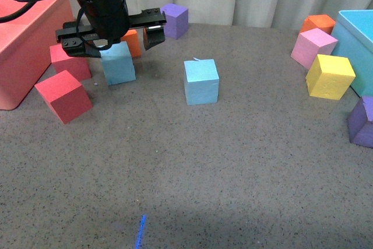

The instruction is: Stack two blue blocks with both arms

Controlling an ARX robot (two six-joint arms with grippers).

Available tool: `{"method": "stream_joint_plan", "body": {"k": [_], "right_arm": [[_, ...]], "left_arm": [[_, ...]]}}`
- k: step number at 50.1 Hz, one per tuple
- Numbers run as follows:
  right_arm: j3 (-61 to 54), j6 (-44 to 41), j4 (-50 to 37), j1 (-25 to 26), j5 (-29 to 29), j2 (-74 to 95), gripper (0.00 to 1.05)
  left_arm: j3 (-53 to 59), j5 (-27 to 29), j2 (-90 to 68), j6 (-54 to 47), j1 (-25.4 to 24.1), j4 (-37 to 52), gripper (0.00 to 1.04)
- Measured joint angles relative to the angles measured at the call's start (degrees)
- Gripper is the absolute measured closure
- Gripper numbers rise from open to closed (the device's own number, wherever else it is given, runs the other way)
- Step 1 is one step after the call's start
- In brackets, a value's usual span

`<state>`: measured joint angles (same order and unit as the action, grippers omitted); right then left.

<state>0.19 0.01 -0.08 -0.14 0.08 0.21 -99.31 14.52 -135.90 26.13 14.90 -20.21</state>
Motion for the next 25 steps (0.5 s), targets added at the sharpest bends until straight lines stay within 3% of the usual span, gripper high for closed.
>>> {"method": "stream_joint_plan", "body": {"k": [25], "right_arm": [[0.0,0.0,0.0,0.0,0.0,0.0,0.10]], "left_arm": [[-7.0,2.3,-6.5,-0.1,-0.5,-3.5,0.07]]}}
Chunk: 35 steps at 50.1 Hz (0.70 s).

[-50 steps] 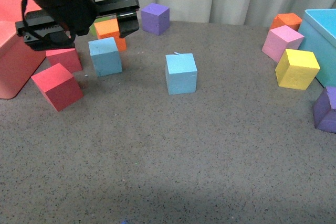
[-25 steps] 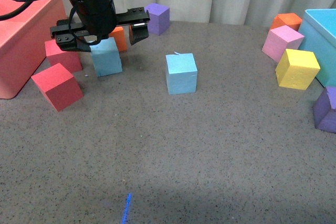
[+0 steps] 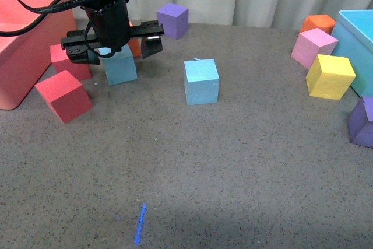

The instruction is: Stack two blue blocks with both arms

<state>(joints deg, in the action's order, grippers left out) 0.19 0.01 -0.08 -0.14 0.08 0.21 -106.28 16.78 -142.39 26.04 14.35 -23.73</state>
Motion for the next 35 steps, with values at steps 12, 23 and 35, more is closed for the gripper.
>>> {"method": "stream_joint_plan", "body": {"k": [12,23,35], "right_arm": [[0.0,0.0,0.0,0.0,0.0,0.0,0.10],[0.0,0.0,0.0,0.0,0.0,0.0,0.10],[0.0,0.0,0.0,0.0,0.0,0.0,0.10]], "left_arm": [[-0.6,0.4,-0.9,-0.5,0.0,-0.7,0.19],[-0.3,0.2,-0.5,-0.5,0.2,-0.5,0.47],[7.3,0.0,7.7,0.0,2.5,2.5,0.60]]}}
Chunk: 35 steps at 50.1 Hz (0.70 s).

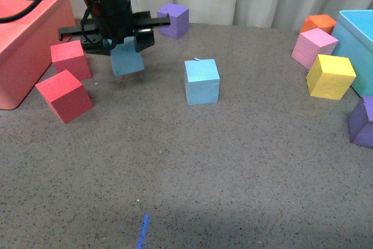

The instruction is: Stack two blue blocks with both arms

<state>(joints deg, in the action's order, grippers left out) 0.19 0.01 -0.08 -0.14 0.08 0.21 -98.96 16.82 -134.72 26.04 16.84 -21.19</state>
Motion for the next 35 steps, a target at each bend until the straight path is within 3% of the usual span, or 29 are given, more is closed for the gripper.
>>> {"method": "stream_joint_plan", "body": {"k": [23,35], "right_arm": [[0.0,0.0,0.0,0.0,0.0,0.0,0.10],[0.0,0.0,0.0,0.0,0.0,0.0,0.10]], "left_arm": [[2.8,1.6,8.5,2.1,9.6,-1.1,0.64],[-2.8,2.7,4.6,5.8,14.2,-6.6,0.64]]}}
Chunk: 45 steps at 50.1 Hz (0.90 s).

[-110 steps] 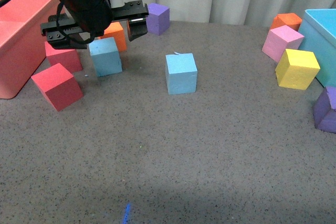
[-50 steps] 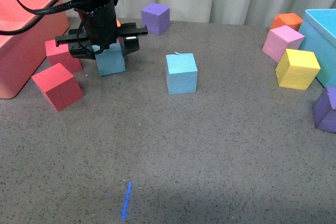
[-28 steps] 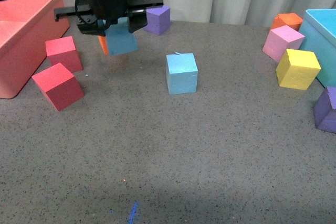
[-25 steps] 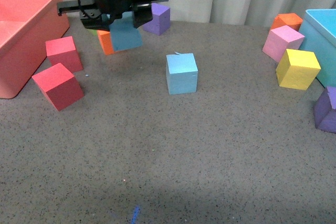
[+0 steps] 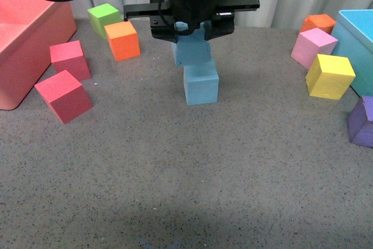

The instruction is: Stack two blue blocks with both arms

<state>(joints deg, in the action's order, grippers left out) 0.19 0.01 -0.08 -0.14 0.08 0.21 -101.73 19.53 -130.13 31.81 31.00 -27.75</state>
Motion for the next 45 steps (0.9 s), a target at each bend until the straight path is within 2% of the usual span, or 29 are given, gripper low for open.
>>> {"method": "stream_joint_plan", "body": {"k": [30,45], "right_arm": [[0.0,0.0,0.0,0.0,0.0,0.0,0.10],[0.0,0.0,0.0,0.0,0.0,0.0,0.10]], "left_arm": [[-3.5,-0.2,-4.2,0.8,1.7,-1.6,0.65],[-3.3,-1.3,-3.8,0.9,1.8,-1.6,0.25]]}}
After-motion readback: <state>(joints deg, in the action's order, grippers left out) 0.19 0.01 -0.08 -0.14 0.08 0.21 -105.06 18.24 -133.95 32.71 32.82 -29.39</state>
